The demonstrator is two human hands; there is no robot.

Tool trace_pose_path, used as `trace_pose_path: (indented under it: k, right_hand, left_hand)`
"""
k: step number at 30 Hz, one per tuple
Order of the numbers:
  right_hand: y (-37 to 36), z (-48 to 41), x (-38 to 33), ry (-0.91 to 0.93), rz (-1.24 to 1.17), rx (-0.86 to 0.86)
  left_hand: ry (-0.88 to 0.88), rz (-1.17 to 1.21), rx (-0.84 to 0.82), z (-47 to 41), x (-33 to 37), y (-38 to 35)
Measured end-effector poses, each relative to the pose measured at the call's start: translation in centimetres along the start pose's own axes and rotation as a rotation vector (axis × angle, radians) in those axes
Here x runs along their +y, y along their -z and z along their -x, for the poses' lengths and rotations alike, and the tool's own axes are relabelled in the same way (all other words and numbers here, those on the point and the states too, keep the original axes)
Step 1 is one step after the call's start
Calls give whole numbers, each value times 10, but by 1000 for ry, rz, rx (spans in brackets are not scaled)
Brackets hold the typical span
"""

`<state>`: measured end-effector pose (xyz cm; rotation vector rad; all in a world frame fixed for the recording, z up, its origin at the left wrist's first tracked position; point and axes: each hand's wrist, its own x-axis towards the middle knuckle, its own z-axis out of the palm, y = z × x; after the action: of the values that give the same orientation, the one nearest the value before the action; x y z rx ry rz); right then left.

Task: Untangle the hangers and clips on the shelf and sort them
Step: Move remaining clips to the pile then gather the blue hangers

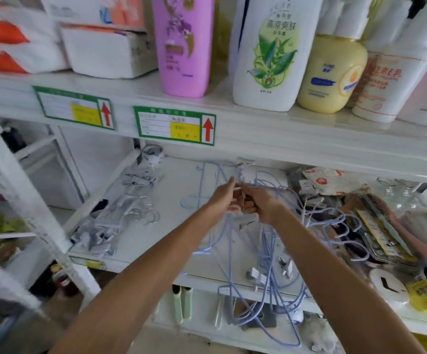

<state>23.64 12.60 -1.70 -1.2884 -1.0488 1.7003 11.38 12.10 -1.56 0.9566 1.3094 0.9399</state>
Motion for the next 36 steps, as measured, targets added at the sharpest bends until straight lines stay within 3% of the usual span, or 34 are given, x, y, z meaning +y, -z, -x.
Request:
trace_pose_path:
  k: [5,11,13,18,24,28,36]
  right_hand:
    - [-103,-19,24,-99,50,-116]
    - [-191,-12,25,-224,-295,-318]
    - [-209,-14,21,-199,-288,-324]
    - [-223,-23,17,-245,-77,-208]
    - [-232,-41,8,-118,-64,-19]
    - [-237,-54,7,-115,107,13]
    - [-252,-97,43,-104,232,163]
  left_hand:
    - [-116,-253,114,18,-8,97]
    - [-257,-188,195,46,-8,196]
    - [-281,-221,231,50,-1,215]
    - [-334,-384,322,47,9,245]
    - [-271,-552,411,36,20,264]
    - [-265,-766,453,28,22,279]
    - [-154,-787,514,14,10,297]
